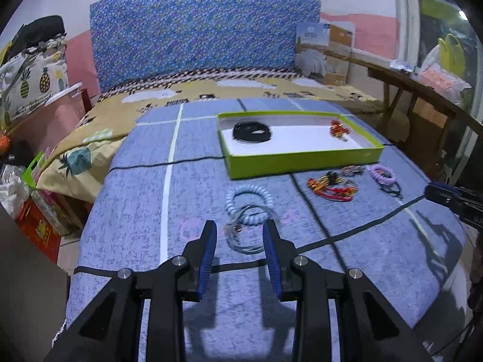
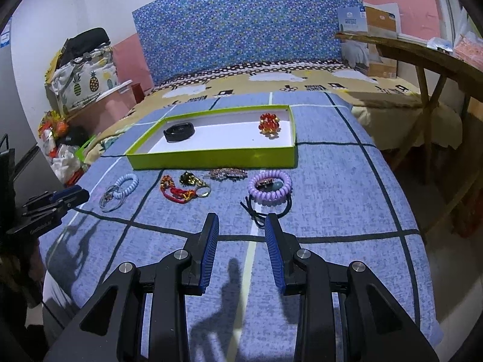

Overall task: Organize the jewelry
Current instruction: 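Move both tools back from the box toward the remaining jewelry, then grasp the grey cable ring with the left tool while the right tool grasps the lavender coil hair tie, then carry the grey cable ring and lavender hair tie over the green box, then open both tools to release the cable ring and hair tie into the box, then move the left tool to the light blue coiled cord while the right tool approaches the black hair tie, then grasp the light blue coiled cord with the left tool while the right tool grasps the black teal-bead hair tie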

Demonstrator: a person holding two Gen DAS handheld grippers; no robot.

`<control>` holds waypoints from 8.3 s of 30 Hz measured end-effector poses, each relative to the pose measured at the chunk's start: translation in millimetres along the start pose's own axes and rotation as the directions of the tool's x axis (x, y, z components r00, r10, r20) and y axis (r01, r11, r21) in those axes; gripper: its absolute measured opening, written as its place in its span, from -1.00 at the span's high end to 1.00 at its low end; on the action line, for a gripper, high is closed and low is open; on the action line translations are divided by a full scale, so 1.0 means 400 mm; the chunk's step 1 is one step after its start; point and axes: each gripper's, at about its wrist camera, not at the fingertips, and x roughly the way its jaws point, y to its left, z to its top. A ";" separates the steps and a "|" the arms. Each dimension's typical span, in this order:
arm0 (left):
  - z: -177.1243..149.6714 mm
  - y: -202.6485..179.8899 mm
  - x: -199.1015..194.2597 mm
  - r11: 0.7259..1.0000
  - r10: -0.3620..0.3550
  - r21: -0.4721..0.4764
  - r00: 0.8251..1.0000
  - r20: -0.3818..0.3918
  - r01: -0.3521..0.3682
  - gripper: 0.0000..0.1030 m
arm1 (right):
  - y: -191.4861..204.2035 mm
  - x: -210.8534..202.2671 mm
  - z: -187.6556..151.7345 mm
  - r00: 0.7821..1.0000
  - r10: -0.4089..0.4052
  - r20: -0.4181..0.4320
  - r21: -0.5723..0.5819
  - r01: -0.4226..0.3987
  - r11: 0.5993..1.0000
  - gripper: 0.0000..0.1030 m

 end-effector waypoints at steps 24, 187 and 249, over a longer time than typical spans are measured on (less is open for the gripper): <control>0.002 -0.027 0.107 0.999 0.041 0.039 0.993 -0.113 -0.037 0.64 | -0.115 0.146 0.089 0.996 -0.033 -0.082 0.093 0.041 0.995 0.58; 0.022 -0.009 0.004 0.999 -0.043 -0.002 0.999 0.009 0.043 0.44 | 0.008 0.014 0.048 0.996 0.078 -0.032 -0.003 -0.078 0.997 0.63; 0.057 -0.042 0.153 0.995 -0.068 0.061 0.982 -0.173 0.080 0.81 | -0.055 0.148 0.068 0.988 -0.053 -0.148 -0.081 0.042 0.996 0.75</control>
